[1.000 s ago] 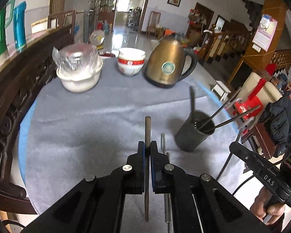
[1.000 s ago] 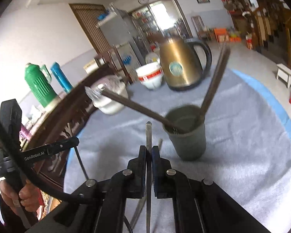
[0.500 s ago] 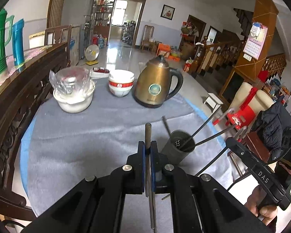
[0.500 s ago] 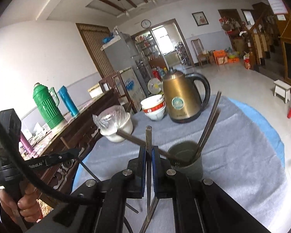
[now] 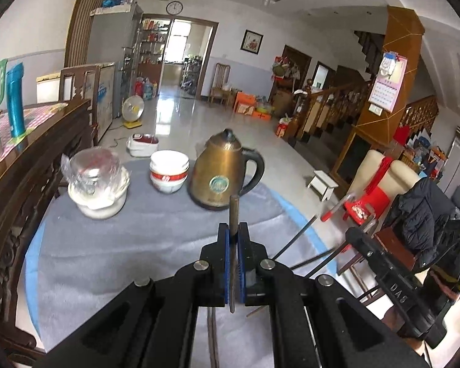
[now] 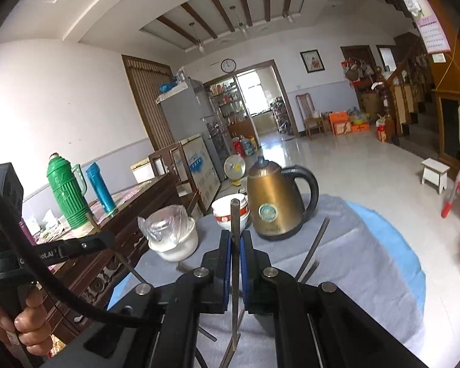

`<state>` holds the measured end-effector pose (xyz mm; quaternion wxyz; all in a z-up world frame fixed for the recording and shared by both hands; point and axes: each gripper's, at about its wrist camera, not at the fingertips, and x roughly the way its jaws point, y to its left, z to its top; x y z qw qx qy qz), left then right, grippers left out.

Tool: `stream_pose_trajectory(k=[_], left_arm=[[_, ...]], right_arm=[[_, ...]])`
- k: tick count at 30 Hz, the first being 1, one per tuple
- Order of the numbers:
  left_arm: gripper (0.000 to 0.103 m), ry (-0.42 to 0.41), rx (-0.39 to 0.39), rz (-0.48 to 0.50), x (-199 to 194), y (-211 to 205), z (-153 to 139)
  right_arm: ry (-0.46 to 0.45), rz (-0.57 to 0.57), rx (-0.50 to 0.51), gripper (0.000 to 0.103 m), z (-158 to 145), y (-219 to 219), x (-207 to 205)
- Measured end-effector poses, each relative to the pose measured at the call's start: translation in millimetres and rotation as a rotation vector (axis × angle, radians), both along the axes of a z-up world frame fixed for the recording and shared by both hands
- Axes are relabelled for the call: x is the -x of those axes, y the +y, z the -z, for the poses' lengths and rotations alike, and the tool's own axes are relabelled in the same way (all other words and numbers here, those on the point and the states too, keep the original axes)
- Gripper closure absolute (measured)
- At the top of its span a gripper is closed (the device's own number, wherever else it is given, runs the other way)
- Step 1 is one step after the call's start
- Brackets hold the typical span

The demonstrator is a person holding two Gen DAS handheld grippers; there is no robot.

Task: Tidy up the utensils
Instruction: 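Lift both held chopsticks and carry them above the gray holder, then open both grippers to drop the chopsticks into the gray holder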

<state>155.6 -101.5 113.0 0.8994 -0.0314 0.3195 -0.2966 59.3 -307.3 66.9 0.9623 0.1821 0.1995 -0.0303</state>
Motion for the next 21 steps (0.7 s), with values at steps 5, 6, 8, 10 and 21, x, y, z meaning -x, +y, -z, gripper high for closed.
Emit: stream_pose_trajectory(k=[5,6,8,10,21], left_arm=[[0.098,-0.022,0.026,0.012,-11,-18,-17],[0.098,-0.026,0.03,0.011,-14,-21,-20],[0.098,-0.037,0.038,0.007,-19,-30,-25],[0.098,-0.048,0.051,0.006,-22,-36,-26],[0.098,-0.059,0.036,-0.041,-42,-71,19]], right_arm=[[-0.026,0.04,0.008,0.097,-11,-11,-4],[-0.035,0.052,0.007,0.097,-14,-13,-5],[-0.058,0.087,0.023,0.097,-19,-17,-7],[-0.076,0.113,0.043,0.097,-24,-19,-8],[-0.035,0.15,0.08,0.097,4,-22,-30]])
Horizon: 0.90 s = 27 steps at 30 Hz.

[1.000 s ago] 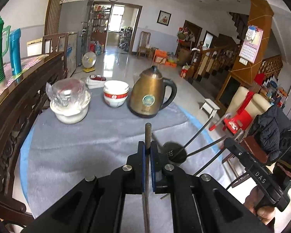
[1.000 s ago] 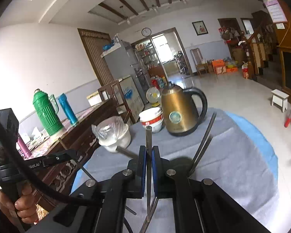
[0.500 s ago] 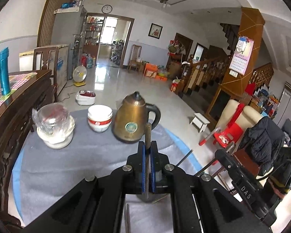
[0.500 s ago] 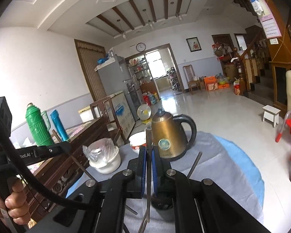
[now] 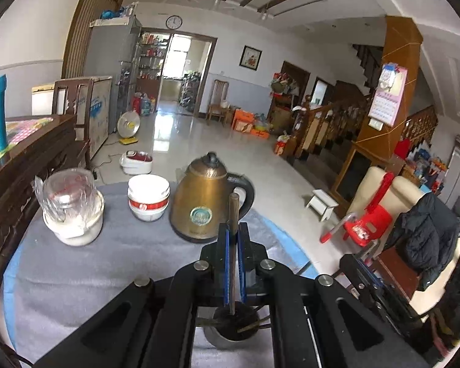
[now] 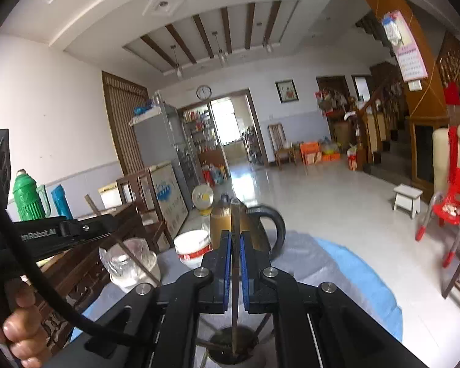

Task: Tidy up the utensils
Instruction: 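Open both grippers to drop the chopsticks into the gray holder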

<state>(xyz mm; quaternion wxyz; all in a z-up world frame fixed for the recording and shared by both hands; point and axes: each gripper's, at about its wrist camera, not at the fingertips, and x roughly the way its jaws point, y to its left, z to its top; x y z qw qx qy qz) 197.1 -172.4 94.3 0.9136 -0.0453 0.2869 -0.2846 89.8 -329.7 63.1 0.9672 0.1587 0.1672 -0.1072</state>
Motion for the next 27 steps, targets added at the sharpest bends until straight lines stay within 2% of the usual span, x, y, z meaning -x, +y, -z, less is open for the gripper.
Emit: stream_pose_trajectory(k=[6,13,14,16,17,18,20,23,27], left_arm=[[0.098,0.049,-0.054,-0.026,-9,-7,33],[0.097,0.053,-0.112,0.014,6,-10,40],[0.094,0.041,-0.127,0.017,11,-9,39],[0.075,0.011,-0.154,0.026,24,-6,36],[0.058,-0.013,-0.166,0.02,31,-2,33],[0.05,-0.044,-0.178,0.011,40,2,31],[0.048,-0.1,-0.205,0.0,54,9,27],[0.037,-0.151,-0.261,-0.023,75,22,26],[0.027,-0.163,-0.308,-0.063,95,43,36]], right_arm=[[0.043,-0.023,-0.024,0.097,16,1,1],[0.108,-0.03,-0.071,0.097,31,-4,6],[0.113,-0.03,-0.08,0.097,33,-5,8],[0.129,-0.03,-0.103,0.096,38,-6,7],[0.134,-0.031,-0.111,0.094,40,-6,9],[0.137,-0.031,-0.118,0.094,41,-6,10],[0.141,-0.037,-0.141,0.093,44,-7,14],[0.143,-0.044,-0.155,0.093,46,-6,19],[0.134,-0.056,-0.202,0.093,49,-7,30]])
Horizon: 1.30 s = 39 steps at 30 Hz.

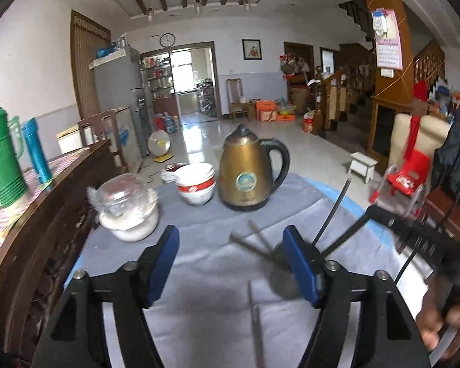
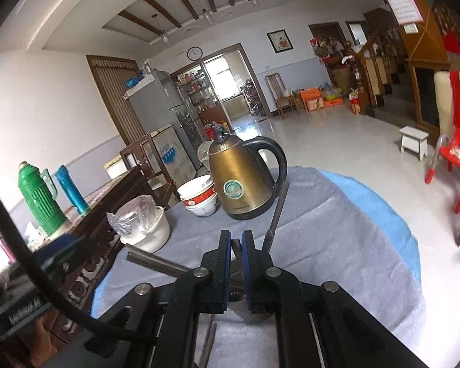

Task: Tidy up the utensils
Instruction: 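Open both grippers to drop the chopsticks into the gray holder, then withdraw both grippers and move the left gripper to the last chopsticks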

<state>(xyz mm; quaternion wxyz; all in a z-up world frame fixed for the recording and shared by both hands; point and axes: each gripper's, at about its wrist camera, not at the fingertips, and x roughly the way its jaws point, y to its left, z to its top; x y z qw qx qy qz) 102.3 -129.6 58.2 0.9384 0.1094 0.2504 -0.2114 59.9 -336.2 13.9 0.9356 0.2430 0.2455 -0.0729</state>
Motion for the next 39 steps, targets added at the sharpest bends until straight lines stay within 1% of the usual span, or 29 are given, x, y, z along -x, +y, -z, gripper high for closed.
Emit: stream_pose_trajectory(k=[3,4,5,6,7,8,10,13,18,23,29,32,39], left_arm=[[0.025,0.029,-0.032,-0.03,7,8,12],[0.025,0.041,-0.047,-0.043,9,9,16],[0.025,0.05,-0.057,-0.056,10,10,19],[0.025,0.062,-0.067,-0.071,12,12,22],[0.025,0.068,-0.072,-0.076,14,14,25],[0.025,0.073,-0.08,-0.085,16,16,27],[0.025,0.073,-0.094,-0.107,21,19,31],[0.025,0.075,-0.094,-0.126,27,27,33],[0.025,0.067,-0.094,-0.162,33,40,34],[0.025,0.073,-0.105,-0.184,33,50,41],[0.025,0.099,-0.109,-0.199,25,55,52],[0.025,0.107,-0.112,-0.197,22,54,58],[0.025,0.138,-0.095,-0.175,13,54,73]], right_arm=[[-0.011,0.005,-0.03,0.087,4,2,12],[-0.014,0.007,-0.044,0.081,7,3,16],[-0.016,0.009,-0.057,0.07,9,4,20],[-0.019,0.01,-0.07,0.064,11,5,24],[-0.029,0.012,-0.077,0.043,12,7,28],[-0.042,0.02,-0.075,0.04,12,9,33],[-0.041,0.042,-0.045,0.04,12,15,42],[-0.032,0.042,-0.041,0.04,12,21,50],[-0.026,0.027,-0.006,0.04,15,37,62],[-0.005,-0.011,-0.027,0.04,33,49,67],[0.012,-0.011,0.001,0.04,55,61,65],[0.037,-0.008,0.033,0.04,65,66,62],[0.092,-0.013,0.036,0.04,84,63,51]])
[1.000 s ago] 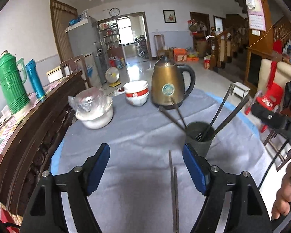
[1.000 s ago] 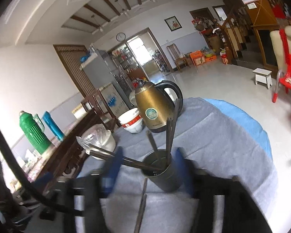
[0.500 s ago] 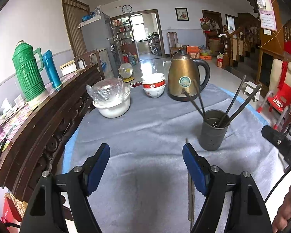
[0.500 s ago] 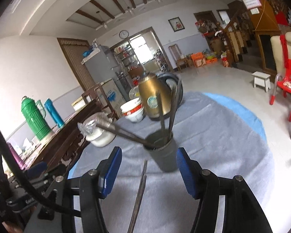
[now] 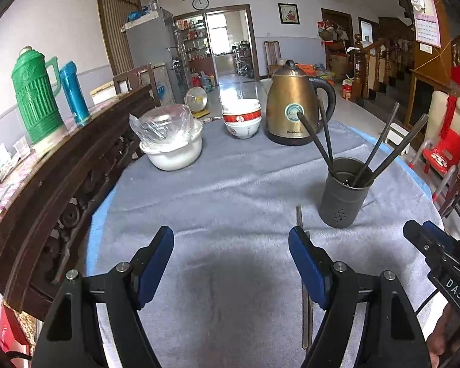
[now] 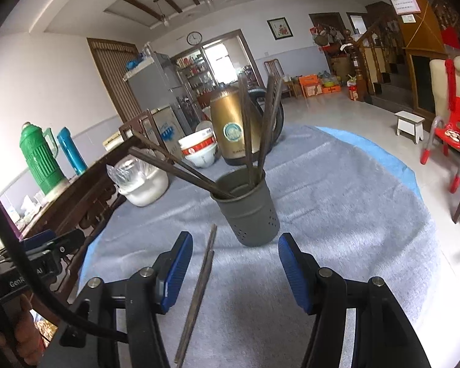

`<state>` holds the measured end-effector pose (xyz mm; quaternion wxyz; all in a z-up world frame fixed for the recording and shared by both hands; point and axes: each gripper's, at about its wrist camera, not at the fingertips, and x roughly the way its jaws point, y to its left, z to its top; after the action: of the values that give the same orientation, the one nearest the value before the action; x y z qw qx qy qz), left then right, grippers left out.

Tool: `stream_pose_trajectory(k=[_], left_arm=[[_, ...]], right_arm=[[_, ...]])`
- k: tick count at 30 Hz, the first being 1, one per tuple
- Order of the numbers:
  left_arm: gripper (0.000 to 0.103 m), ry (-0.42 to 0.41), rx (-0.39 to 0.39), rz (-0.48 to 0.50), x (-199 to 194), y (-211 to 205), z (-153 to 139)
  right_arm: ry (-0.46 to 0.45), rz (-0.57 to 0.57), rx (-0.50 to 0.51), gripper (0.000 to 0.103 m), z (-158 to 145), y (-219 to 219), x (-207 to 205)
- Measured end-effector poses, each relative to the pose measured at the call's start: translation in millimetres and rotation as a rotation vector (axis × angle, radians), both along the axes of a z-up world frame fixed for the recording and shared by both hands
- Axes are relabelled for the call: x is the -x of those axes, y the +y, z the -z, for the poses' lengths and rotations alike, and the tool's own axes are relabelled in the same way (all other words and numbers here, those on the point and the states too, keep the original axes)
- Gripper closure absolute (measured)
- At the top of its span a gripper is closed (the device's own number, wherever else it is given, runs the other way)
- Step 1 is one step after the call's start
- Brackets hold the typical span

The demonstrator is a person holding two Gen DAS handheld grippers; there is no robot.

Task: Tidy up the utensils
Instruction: 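Withdraw both grippers and move the left gripper to the last chopsticks, then close the left gripper on a dark chopstick lying on the cloth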

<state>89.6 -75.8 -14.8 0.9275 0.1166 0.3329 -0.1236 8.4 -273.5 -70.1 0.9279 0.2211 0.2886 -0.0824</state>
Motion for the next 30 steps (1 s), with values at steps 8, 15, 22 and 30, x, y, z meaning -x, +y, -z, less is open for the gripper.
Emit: stream_pose_trajectory(k=[8,15,22,30], left_arm=[[0.025,0.119,0.044,0.042,-15,7,40],[0.025,0.213,0.068,0.077,-20,4,75],[0.025,0.288,0.045,0.112,-18,-9,102],[0.025,0.29,0.007,0.131,-15,-15,111]], right_arm=[[0.033,0.015,-0.019,0.04,22,-15,-1],[0.088,0.017,-0.036,0.04,42,-21,-5],[0.135,0.026,-0.068,0.04,56,-27,-7],[0.181,0.025,-0.076,0.04,73,-28,-4]])
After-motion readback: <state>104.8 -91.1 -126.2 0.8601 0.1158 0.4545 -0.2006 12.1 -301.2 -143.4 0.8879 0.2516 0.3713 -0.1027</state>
